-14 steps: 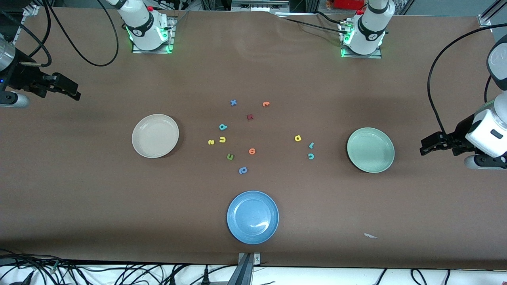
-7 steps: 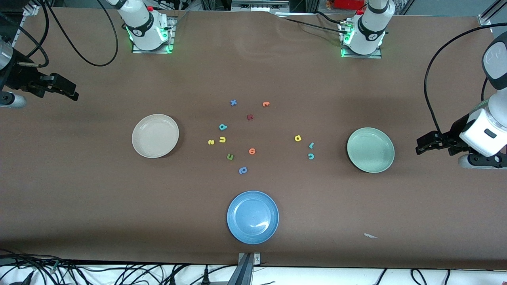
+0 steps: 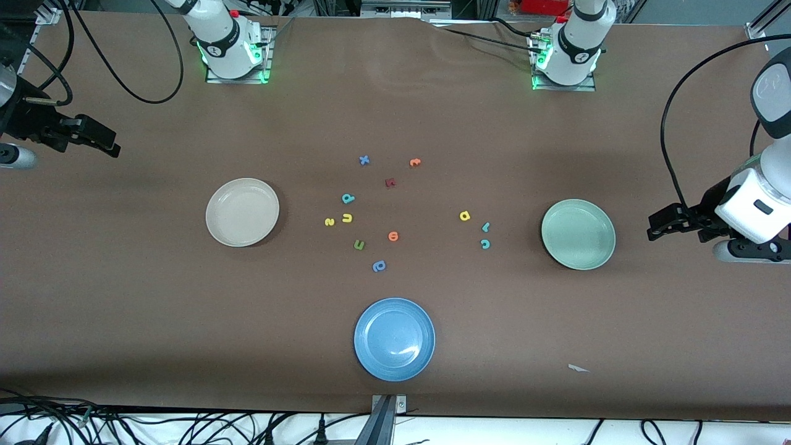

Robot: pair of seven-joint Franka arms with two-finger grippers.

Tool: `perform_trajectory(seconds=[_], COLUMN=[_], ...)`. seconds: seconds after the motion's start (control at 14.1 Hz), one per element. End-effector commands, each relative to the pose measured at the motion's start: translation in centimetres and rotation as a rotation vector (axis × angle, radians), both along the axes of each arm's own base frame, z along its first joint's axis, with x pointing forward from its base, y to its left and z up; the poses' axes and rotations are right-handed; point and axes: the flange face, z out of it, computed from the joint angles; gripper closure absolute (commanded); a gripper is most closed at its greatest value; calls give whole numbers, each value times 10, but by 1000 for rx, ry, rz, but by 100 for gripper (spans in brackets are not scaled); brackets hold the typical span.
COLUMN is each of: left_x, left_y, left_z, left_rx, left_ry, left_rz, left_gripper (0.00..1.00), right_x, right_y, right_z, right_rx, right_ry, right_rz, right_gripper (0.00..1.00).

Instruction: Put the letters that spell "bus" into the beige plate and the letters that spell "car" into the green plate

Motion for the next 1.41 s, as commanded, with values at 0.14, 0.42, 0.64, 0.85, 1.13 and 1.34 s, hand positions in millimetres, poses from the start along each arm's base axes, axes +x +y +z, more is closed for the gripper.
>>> perform_trajectory(seconds=[0.14,0.42,0.64,0.85,1.13,1.34], left_x=[-5,-8,-8,-9,-7,-8], left_y=[-4,-4,-11,-11,-13,-15], left_z=[3,1,-1,-3,-8,-11], left_rx=[-31,-31,-33,-33,-33,-34], left_ry=[30,53,58,63,71,77], left_rz=[-14,-17,-26,-30,-36,-38], left_gripper=[0,0,0,0,0,0], right_x=[-1,-1,-1,-1,-1,-1], right_y=[-2,-2,-2,-2,-2,-2], right_z=[3,3,3,3,3,3], right_rx=[19,19,19,19,19,19], right_ry=[0,0,0,0,0,0], right_rz=[8,6,6,6,6,6], right_gripper=[0,0,0,0,0,0])
